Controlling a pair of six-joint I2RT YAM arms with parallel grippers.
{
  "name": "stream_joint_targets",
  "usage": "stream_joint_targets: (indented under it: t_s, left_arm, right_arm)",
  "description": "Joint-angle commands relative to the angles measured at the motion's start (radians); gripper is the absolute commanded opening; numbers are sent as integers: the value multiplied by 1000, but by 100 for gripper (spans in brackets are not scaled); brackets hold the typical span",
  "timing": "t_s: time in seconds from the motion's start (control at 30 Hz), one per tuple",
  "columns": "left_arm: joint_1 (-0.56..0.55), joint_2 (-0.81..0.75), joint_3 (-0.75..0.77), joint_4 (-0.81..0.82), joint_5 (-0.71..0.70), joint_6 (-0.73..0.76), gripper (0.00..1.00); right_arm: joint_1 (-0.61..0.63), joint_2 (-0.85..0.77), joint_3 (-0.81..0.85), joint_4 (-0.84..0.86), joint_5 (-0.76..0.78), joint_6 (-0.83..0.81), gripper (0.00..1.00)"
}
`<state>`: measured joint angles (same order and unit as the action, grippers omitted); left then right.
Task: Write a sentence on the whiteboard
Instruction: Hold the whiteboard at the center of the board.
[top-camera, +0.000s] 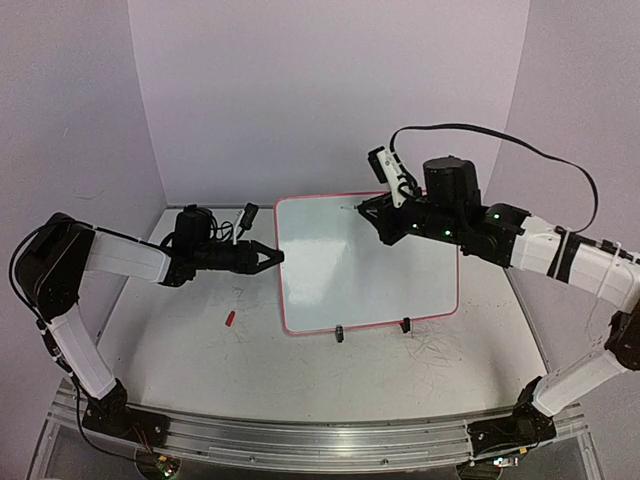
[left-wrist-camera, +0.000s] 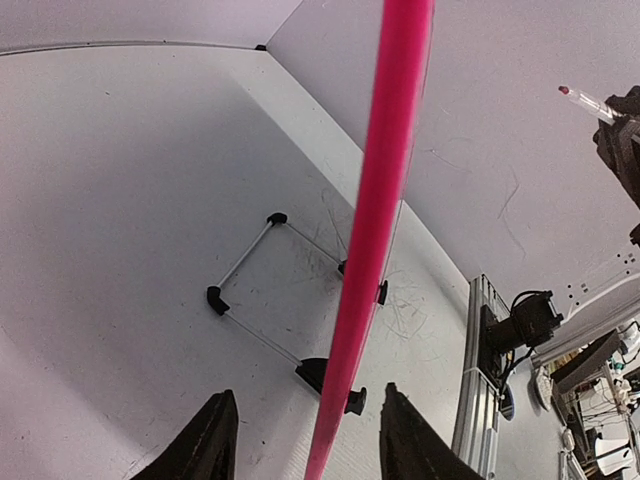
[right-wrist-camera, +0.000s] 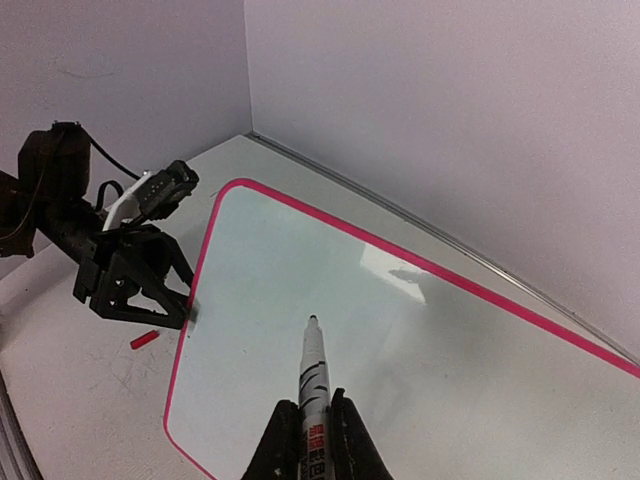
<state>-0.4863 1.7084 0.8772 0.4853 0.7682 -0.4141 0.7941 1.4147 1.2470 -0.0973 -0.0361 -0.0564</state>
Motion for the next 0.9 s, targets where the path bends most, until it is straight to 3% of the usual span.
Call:
stream_joint_targets:
  t_s: [0.0,0.27,0.87]
  left_arm:
    - [9,12,28,61,31,2,45]
    - [11,14,12,65,24,18,30]
    - [11,22,6,67,20,72,8]
  right_arm:
    - [26,66,85,54,36,-16,0]
    - [37,114,107,89,-3,-32,0]
    - [37,85,34,138,2,-44,0]
